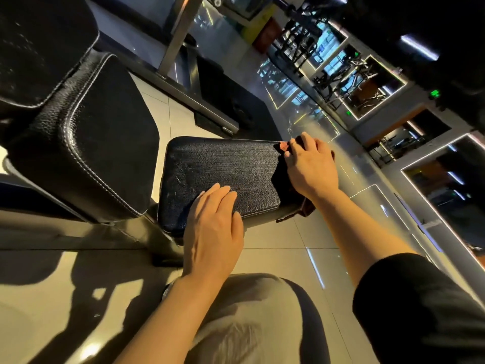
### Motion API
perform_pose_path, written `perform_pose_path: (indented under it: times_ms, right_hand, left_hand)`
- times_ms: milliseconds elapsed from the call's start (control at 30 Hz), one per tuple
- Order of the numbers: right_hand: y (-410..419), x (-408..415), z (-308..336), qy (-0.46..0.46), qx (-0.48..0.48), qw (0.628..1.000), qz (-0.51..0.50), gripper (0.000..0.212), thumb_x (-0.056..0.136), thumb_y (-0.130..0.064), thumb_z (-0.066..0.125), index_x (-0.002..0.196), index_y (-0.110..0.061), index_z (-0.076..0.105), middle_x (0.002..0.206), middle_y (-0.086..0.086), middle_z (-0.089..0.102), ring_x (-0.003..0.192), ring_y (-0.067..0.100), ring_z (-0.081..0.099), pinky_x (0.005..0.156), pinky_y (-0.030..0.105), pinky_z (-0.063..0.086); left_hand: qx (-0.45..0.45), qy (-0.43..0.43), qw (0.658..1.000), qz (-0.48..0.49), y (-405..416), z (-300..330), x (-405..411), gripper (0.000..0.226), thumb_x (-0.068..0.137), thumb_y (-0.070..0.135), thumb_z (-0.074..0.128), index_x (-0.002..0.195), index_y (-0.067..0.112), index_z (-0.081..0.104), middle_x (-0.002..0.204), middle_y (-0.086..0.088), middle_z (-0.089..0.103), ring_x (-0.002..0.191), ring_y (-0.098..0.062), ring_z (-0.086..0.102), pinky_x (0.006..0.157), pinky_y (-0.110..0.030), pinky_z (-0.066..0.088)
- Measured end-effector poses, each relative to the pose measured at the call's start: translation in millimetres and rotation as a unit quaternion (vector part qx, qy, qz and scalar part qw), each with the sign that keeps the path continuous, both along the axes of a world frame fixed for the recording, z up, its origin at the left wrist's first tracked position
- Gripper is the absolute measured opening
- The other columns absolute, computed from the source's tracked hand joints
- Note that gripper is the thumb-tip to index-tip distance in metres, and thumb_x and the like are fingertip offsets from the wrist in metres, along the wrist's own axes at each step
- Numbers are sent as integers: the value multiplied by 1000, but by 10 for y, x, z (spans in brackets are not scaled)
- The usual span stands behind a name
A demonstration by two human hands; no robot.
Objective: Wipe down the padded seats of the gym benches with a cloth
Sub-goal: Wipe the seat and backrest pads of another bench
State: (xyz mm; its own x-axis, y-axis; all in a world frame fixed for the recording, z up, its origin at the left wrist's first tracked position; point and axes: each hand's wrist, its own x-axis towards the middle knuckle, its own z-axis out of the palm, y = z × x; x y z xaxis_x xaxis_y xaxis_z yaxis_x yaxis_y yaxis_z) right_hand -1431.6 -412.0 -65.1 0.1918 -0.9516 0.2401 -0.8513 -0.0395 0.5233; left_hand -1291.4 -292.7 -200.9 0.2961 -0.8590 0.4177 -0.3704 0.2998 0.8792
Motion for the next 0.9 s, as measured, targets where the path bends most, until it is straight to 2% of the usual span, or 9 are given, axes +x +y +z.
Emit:
perform_pose_path:
  times_ms: [67,200,300,400,500,633,700,767,900]
  right_hand:
    - [18,111,-68,18,11,1000,16,58,96,-48,16,117,-14,57,128,10,49,117,34,44,103,45,34]
    - [14,419,-260,46,41,997,54,53,98,-45,23,121,-12,58,134,12,47,119,34,42,104,48,31]
    - [2,762,-498,59,84,992,74,59,95,-46,16,120,-15,59,133,10,46,121,34,41,106,51,30]
    - [11,1105,-730,48,113,986,112,52,98,-45,26,123,-13,58,136,11,46,123,35,40,109,50,27]
    - [40,1437,-977,44,127,980,150,50,99,-45,28,125,-14,58,136,10,46,123,34,41,107,48,27]
    - [180,1727,-1199,11,158,971,179,58,89,-33,21,124,-10,61,137,11,44,124,36,36,113,52,19]
    - [247,1753,-1210,-18,161,970,179,62,82,-30,21,121,-8,63,140,11,43,126,37,35,114,51,16]
    - [343,1740,-1217,-15,162,969,184,62,79,-29,23,118,-7,65,144,11,40,129,37,32,114,50,16]
    - [651,1623,-1156,-20,195,955,224,65,83,-37,20,120,-9,66,150,9,37,136,36,27,115,51,15]
  left_hand:
    - [9,-3,1000,17,2,-61,77,32,85,5,57,116,0,65,120,-15,64,121,-32,55,110,-34,25]
    - [43,-11,998,37,44,-175,217,43,90,24,41,121,2,62,125,-14,61,126,-29,50,114,-41,26]
    - [74,2,996,52,117,-244,272,38,92,16,50,127,1,58,131,-15,57,129,-30,47,114,-40,26]
    - [95,-9,993,70,210,-303,310,44,89,8,63,131,-1,54,134,-17,54,130,-32,46,111,-35,21]
    - [101,-15,992,78,305,-366,366,43,85,5,63,126,-6,56,129,-22,57,120,-39,54,102,-40,36]
    - [134,-12,986,97,416,-482,444,52,79,2,70,128,-2,55,128,-17,58,116,-34,56,98,-36,42]
    - [136,11,985,107,470,-515,471,51,83,0,67,131,-2,53,132,-17,56,120,-34,54,100,-39,43]
    - [163,44,981,90,496,-486,491,47,93,5,54,139,2,45,143,-14,46,130,-30,44,106,-36,36]
    - [181,72,977,92,562,-354,422,43,92,3,56,133,-2,46,140,-16,44,122,-29,49,95,-23,35]
